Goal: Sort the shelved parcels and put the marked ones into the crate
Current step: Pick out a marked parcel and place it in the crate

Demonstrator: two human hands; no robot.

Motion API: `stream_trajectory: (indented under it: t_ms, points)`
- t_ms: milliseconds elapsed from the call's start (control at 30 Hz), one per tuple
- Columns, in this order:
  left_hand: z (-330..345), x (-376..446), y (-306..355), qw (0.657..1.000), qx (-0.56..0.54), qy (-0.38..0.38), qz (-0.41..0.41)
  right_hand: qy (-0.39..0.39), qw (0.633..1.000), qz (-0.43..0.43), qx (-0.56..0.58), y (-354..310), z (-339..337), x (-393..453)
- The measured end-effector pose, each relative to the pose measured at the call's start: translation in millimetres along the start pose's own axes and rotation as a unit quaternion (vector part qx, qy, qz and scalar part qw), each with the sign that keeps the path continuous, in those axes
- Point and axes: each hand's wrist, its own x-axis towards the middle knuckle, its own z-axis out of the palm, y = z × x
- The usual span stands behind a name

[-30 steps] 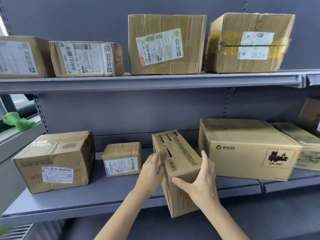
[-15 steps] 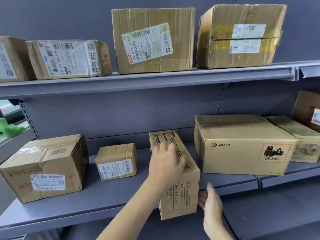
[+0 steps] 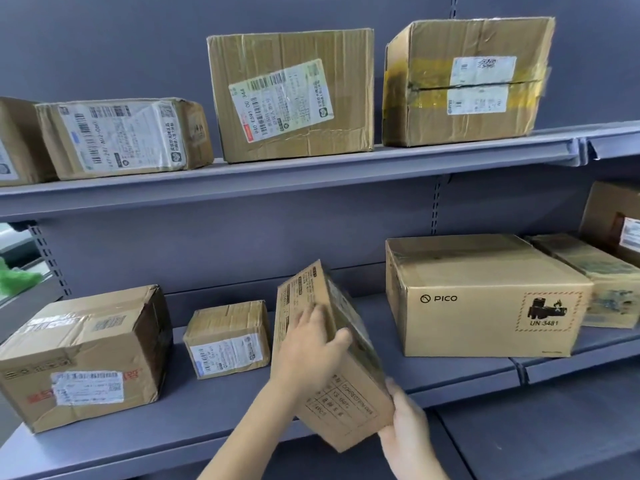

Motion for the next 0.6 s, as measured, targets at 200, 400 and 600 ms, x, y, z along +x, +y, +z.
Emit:
stream_trajectory:
  t_ms: [200, 400, 600]
  points:
    - [3, -28, -38, 0.950, -0.307, 0.002, -0.058, -0.021, 0.963, -0.210, -0.170, -15, 1, -4]
    - [26, -49, -59, 0.915, -0.385, 0.043, -0.110, -0.050, 0.935, -0.256, -0.241, -10, -3, -19]
    - [34, -51, -76, 0.895, -0.419, 0.049, -0.145, -0.026, 0.924, -0.261, -0.278, 9, -8, -24]
